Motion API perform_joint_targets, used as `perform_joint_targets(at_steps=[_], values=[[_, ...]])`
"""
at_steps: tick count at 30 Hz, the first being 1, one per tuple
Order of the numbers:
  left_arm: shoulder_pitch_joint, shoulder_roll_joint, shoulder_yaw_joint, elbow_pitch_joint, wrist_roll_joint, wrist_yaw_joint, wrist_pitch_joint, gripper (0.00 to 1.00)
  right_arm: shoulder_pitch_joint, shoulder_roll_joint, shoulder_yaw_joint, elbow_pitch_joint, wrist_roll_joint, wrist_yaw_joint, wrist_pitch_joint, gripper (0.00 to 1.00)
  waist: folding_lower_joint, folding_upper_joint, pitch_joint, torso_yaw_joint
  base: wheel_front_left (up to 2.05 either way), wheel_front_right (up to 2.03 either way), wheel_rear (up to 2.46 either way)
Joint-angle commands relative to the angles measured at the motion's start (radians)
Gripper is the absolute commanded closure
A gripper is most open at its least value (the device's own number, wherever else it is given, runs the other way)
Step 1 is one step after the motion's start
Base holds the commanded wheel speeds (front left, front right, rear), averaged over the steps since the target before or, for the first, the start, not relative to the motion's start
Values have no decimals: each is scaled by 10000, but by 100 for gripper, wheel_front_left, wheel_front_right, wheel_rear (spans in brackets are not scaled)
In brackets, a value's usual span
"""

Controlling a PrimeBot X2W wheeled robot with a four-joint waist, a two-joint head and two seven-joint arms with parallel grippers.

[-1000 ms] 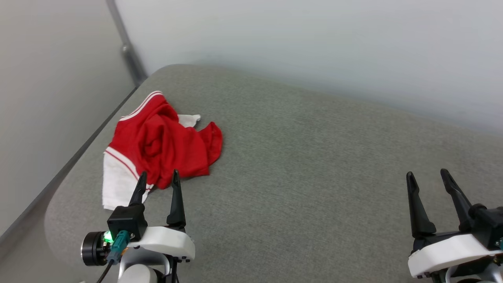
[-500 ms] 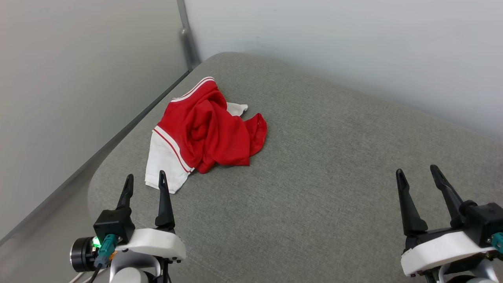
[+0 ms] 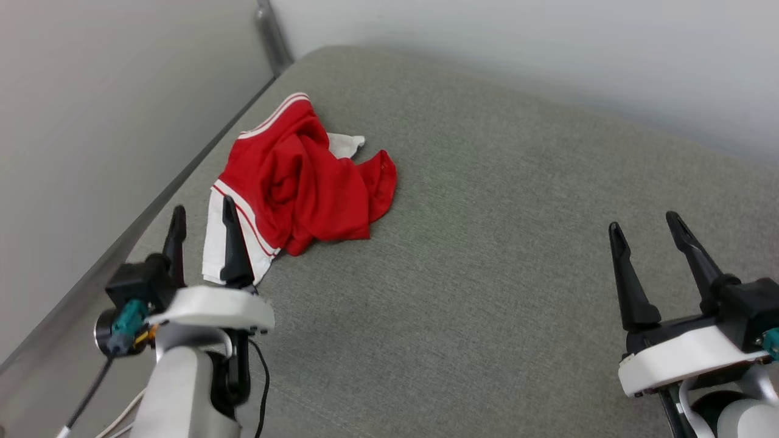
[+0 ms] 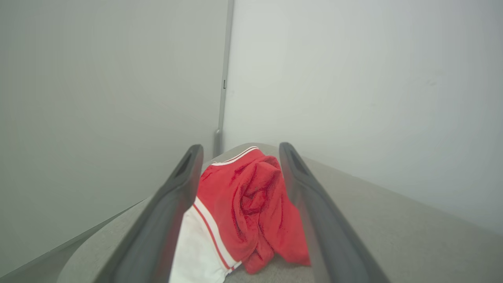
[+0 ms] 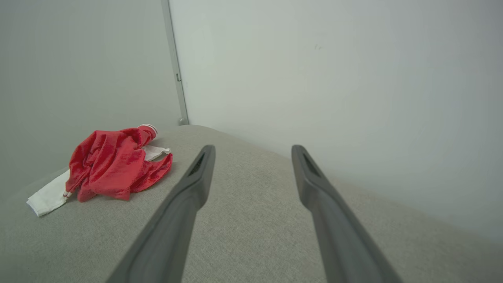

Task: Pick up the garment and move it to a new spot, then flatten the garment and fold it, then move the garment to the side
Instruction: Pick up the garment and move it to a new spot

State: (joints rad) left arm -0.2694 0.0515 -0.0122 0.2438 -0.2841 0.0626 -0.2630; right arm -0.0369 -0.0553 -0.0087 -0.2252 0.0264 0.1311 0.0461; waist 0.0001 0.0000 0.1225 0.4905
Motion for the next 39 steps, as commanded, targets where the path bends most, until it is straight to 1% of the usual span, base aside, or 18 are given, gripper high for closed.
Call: perform_joint_targets(at_steps=[1,3,5,9,13,16,18,20,24,28,30,31,32,33,35,37,39], values=[[-260,-17,76,90,-51,-2,-27,0,-146,-97,27,-75,7,-7,62,0,-1,0,530,-377,0,0,0],[-952,143,229,456,-169,-33,37,0,-420,-253,85,-264,-31,-7,167,0,-1,0,983,-634,0,0,0],[-1814,416,440,709,-321,-66,318,0,-659,-394,124,-422,-3,-7,250,0,-1,0,1439,-916,0,0,0],[-3140,1120,848,1153,-658,-72,1464,0,-1136,-633,105,-668,97,-7,300,0,-1,0,2332,-1500,0,0,0],[-4074,1868,1102,1546,-1049,-50,3332,0,-1502,-698,15,-809,160,-7,182,0,-1,0,3105,-2043,0,0,0],[-4387,2511,1272,2098,-1371,-93,5091,0,-1756,-619,48,-882,184,-7,28,0,-1,0,3576,-2431,0,0,0],[-4542,2806,1419,2548,-1709,-78,6285,0,-1891,-575,22,-871,198,-7,-105,0,-1,0,3810,-2636,0,0,0],[-4601,3095,1572,2905,-2021,-108,7258,0,-2001,-523,26,-835,212,-7,-238,0,-1,0,3975,-2809,0,0,0],[-4312,3371,1813,3616,-2585,-6,8889,0,-2192,-452,44,-728,224,-7,-462,0,-1,0,4171,-3060,0,0,0],[-3896,3194,1811,4209,-2954,101,10106,0,-2301,-416,52,-589,245,-5,-598,0,-1,0,4230,-3164,0,0,0],[-3736,3068,1856,4320,-3107,205,10413,0,-2328,-408,68,-513,254,-7,-643,0,-1,0,4231,-3187,0,0,0],[-3668,2986,1840,4342,-3165,209,10535,25,-2340,-398,73,-493,248,-7,-669,0,-1,0,4208,-3196,0,0,0],[-3613,2981,1811,4264,-3140,164,10446,85,-2345,-389,74,-476,267,-7,-690,0,-1,0,4177,-3198,0,0,0],[-3615,3006,1850,4154,-3120,182,10189,100,-2344,-384,66,-452,275,-7,-705,0,-1,0,4144,-3195,0,0,0],[-3678,3103,1857,3941,-2946,149,9635,100,-2302,-373,45,-393,271,-7,-710,0,-1,0,3981,-3165,0,0,0],[-3819,3284,1957,3732,-2723,275,8802,100,-2237,-360,28,-347,274,-7,-741,0,-1,0,3768,-3124,0,0,0],[-3942,3416,1942,3493,-2530,225,8095,100,-2122,-322,6,-249,298,-7,-751,0,-1,0,3473,-3084,0,0,0]])
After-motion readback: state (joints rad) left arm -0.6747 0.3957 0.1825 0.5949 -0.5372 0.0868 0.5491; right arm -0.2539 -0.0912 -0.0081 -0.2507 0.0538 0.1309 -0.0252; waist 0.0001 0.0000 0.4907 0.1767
